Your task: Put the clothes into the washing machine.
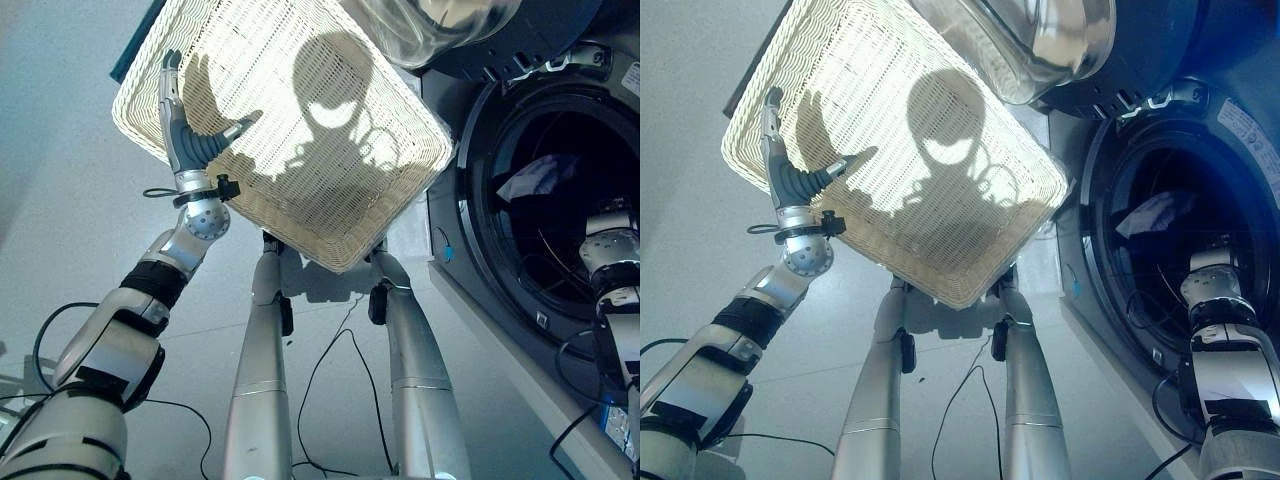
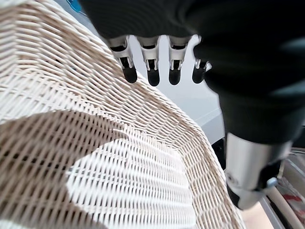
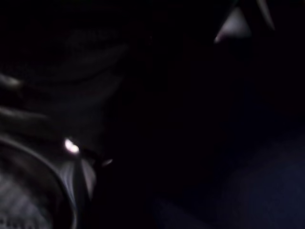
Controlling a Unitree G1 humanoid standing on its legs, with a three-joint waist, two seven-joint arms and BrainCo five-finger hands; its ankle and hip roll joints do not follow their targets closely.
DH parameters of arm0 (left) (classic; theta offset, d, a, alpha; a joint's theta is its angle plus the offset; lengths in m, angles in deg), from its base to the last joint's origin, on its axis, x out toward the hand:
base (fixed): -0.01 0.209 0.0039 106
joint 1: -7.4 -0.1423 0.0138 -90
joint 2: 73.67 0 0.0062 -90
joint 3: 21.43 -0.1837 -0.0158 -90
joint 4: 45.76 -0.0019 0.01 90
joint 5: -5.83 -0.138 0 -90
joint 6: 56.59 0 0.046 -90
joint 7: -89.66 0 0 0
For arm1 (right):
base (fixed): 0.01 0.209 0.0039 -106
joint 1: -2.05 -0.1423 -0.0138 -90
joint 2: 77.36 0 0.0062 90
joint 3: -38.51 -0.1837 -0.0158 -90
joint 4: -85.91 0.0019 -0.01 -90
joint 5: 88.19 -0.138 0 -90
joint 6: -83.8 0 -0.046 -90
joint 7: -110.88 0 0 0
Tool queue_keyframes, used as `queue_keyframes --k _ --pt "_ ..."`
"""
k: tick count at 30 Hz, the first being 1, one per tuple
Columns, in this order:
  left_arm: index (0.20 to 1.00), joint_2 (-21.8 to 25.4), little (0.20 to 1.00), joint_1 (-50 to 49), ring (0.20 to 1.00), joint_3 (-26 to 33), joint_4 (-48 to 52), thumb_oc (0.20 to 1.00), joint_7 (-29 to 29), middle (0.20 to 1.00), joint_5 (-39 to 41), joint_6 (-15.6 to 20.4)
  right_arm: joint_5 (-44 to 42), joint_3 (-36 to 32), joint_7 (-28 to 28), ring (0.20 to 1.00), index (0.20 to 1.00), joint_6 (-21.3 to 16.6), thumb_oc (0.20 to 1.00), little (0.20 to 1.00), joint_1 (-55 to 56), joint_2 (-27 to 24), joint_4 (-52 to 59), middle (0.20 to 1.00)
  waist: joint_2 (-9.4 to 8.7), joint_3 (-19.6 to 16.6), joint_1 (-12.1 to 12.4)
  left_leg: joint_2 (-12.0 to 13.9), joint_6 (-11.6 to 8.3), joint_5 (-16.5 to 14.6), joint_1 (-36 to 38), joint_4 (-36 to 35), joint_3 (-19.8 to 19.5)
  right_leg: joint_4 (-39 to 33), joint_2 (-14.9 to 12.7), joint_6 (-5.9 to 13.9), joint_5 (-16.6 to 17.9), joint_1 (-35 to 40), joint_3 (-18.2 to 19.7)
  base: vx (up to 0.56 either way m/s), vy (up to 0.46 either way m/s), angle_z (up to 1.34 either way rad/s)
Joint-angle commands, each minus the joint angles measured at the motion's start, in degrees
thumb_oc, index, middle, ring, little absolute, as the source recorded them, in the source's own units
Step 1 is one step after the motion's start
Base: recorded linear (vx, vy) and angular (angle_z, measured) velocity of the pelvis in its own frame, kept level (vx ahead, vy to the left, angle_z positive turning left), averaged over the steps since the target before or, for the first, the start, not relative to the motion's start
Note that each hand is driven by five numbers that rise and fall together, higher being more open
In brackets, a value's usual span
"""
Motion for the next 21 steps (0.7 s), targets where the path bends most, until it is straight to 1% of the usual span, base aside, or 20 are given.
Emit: queue_keyframes --k 1,2,3,4,5,6,7,8,9,10,12,13,14,15,16,17,19,20,21 --pt "1.0 -1.27 1.0 1.41 1.0 1.66 -0.02 1.0 0.25 1.0 0.72 1.85 24.71 3.94 2.86 1.0 1.0 8.76 1.0 1.0 1.29 -7.68 -2.23 1.0 -0.28 -1.17 -1.1 -2.37 -0.34 -8.65 0.58 7.61 1.65 -10.91 1.08 7.56 9.73 4.53 -1.31 0.0 0.0 0.0" --pt "1.0 -1.3 1.0 2.18 1.0 1.02 0.05 1.0 0.34 1.0 1.25 1.24 33.74 7.06 2.26 1.0 1.0 10.62 1.0 1.0 0.67 -7.64 -1.89 1.0 -0.1 -1.17 -1.0 -2.61 -0.18 -8.61 0.55 7.67 1.5 -10.9 1.09 7.48 9.87 4.36 -1.21 0.0 0.004 0.03" --pt "1.0 -1.44 1.0 2.96 1.0 0.44 0.13 1.0 0.49 1.0 1.75 0.74 37.43 10.59 2.28 1.0 1.0 12.93 1.0 1.0 -0.78 -7.5 -1.64 1.0 0.11 -1.17 -0.92 -2.76 -0.14 -8.6 0.31 7.79 1.56 -10.94 0.99 7.51 9.95 4.05 -1.25 0.0 0.02 0.04" --pt "1.0 -1.43 1.0 3.46 1.0 0.3 -0.13 1.0 0.25 1.0 2.24 0.76 41.58 12.47 2.53 1.0 1.0 14.27 1.0 1.0 -1.98 -7.31 -2.32 1.0 0.39 -1.17 -0.92 -2.75 -0.15 -8.58 0.09 7.89 1.69 -10.92 0.86 7.51 9.85 3.8 -1.24 0.0 0.025 0.04" --pt "1.0 -1.34 1.0 3.67 1.0 0.28 -0.27 1.0 0.0 1.0 2.53 0.85 43.93 13.4 2.78 1.0 1.0 14.76 1.0 1.0 -2.38 -7.25 -2.74 1.0 0.49 -1.17 -0.84 -2.73 -0.12 -8.53 0.08 7.84 1.76 -10.92 0.85 7.48 9.79 3.8 -1.26 0.0 0.023 0.03" --pt "1.0 -1.32 1.0 3.9 1.0 0.15 -0.46 1.0 -0.09 1.0 2.82 0.99 45.19 14.19 2.53 1.0 1.0 14.74 1.0 1.0 -2.71 -7.16 -3.09 1.0 0.58 -1.17 -0.84 -2.73 -0.12 -8.46 0.07 7.81 1.83 -10.94 0.83 7.45 9.8 3.78 -1.29 -0.01 0.033 0.03" --pt "1.0 -1.33 1.0 4.29 1.0 -0.03 -0.93 1.0 -0.22 1.0 3.22 1.53 48.36 15.87 2.12 1.0 1.0 14.6 1.0 1.0 -3.21 -6.84 -3.64 1.0 0.84 -1.17 -0.82 -2.83 -0.09 -8.43 0.04 7.67 1.93 -10.98 0.81 7.46 9.74 3.66 -1.31 -0.01 0.037 0.02" --pt "1.0 -1.39 1.0 4.25 1.0 0.0 -1.03 1.0 -0.19 1.0 3.27 1.83 49.77 16.06 1.86 1.0 1.0 14.41 1.0 1.0 -3.13 -6.53 -3.67 1.0 0.99 -1.17 -0.86 -2.82 -0.09 -8.37 0.0 7.6 2.03 -10.98 0.81 7.47 9.74 3.58 -1.29 -0.01 0.051 0.02" --pt "1.0 -1.71 1.0 4.32 1.0 0.15 -1.03 1.0 -0.12 1.0 3.0 2.04 52.48 16.68 0.29 1.0 1.0 13.83 1.0 1.0 -3.01 -5.91 -3.37 1.0 1.21 -1.17 -0.87 -2.78 -0.02 -8.23 0.02 7.17 2.3 -11.22 0.82 7.49 9.72 3.55 -1.23 -0.01 0.031 0.01" --pt "1.0 -1.73 1.0 4.34 1.0 0.14 -1.05 1.0 -0.1 1.0 2.96 2.04 52.5 16.8 0.11 1.0 1.0 13.81 1.0 1.0 -2.99 -5.85 -3.29 1.0 1.22 -1.17 -0.87 -2.78 -0.02 -8.21 0.03 7.1 2.33 -11.26 0.82 7.49 9.71 3.56 -1.21 -0.01 0.034 0.0" --pt "1.0 -2.26 1.0 3.91 1.0 0.21 -0.85 1.0 0.42 1.0 2.49 2.24 56.47 17.67 -2.51 1.0 1.0 12.84 1.0 1.0 -2.26 -4.99 -2.22 1.0 1.4 -1.17 -0.92 -2.71 0.09 -8.08 -0.08 6.74 2.62 -11.34 0.8 7.56 9.67 3.4 -1.09 0.0 0.0 0.0" --pt "1.0 -2.34 1.0 3.81 1.0 0.26 -0.87 1.0 0.54 1.0 2.43 2.32 57.05 17.69 -2.79 1.0 1.0 12.62 1.0 1.0 -2.04 -4.84 -2.01 1.0 1.38 -1.17 -0.98 -2.71 0.1 -8.08 -0.07 6.67 2.66 -11.39 0.78 7.59 9.67 3.41 -1.08 0.0 0.0 0.0" --pt "1.0 -2.49 1.0 3.47 1.0 0.54 -0.67 1.0 0.69 1.0 2.31 2.38 61.09 17.87 -4.04 1.0 1.0 12.0 1.0 1.0 -1.28 -4.39 -1.13 1.0 1.34 -1.17 -1.1 -2.68 0.14 -8.09 -0.05 6.52 2.82 -11.51 0.76 7.66 9.67 3.41 -1.05 0.0 0.0 0.0" --pt "1.0 -2.54 1.0 3.38 1.0 0.69 -0.53 1.0 0.73 1.0 2.22 2.31 62.8 18.43 -4.68 1.0 1.0 11.96 1.0 1.0 -1.03 -4.34 -0.22 1.0 1.3 -1.17 -1.2 -2.7 0.17 -8.07 -0.09 6.48 2.95 -11.53 0.78 7.67 9.72 3.32 -1.04 -0.01 0.035 0.02" --pt "1.0 -2.62 1.0 3.28 1.0 0.94 -0.29 1.0 0.83 1.0 2.2 2.17 65.94 19.65 -4.88 1.0 1.0 13.01 1.0 1.0 -0.75 -4.09 1.69 1.0 1.22 -1.17 -1.4 -2.72 0.17 -8.07 -0.13 6.42 3.12 -11.62 0.82 7.7 9.71 3.22 -0.92 -0.01 0.037 0.02" --pt "1.0 -2.62 1.0 2.97 1.0 1.17 -0.05 1.0 0.92 1.0 2.13 2.22 68.48 19.96 -4.88 1.0 1.0 13.05 1.0 1.0 0.11 -3.82 3.05 1.0 1.18 -1.17 -1.54 -2.59 0.12 -8.01 -0.12 6.29 3.28 -11.64 0.79 7.72 9.66 3.18 -0.86 -0.01 0.04 0.02" --pt "1.0 -2.69 1.0 2.74 1.0 1.37 0.18 1.0 1.02 1.0 2.06 2.16 70.0 20.96 -5.34 1.0 1.0 13.47 1.0 1.0 0.92 -3.76 4.93 1.0 1.1 -1.17 -1.67 -2.54 0.14 -7.92 -0.11 6.17 3.46 -11.68 0.79 7.7 9.65 3.13 -0.83 0.0 0.016 0.0" --pt "1.0 -2.88 1.0 2.19 1.0 1.8 0.61 1.0 1.27 1.0 1.55 2.22 71.0 22.11 -6.26 1.0 1.0 13.7 1.0 1.0 2.23 -3.38 7.55 1.0 0.95 -1.17 -1.92 -2.41 0.03 -7.92 -0.22 6.16 3.68 -11.72 0.79 7.72 9.5 3.0 -0.65 0.0 0.033 0.0" --pt "1.0 -2.88 1.0 2.0 1.0 1.93 0.77 1.0 1.39 1.0 1.51 2.18 72.47 22.51 -6.63 1.0 1.0 13.22 1.0 1.0 3.21 -3.22 9.03 1.0 0.85 -1.17 -2.09 -2.34 0.01 -7.9 -0.19 6.06 3.79 -11.73 0.82 7.71 9.45 2.98 -0.58 -0.01 0.034 0.0"
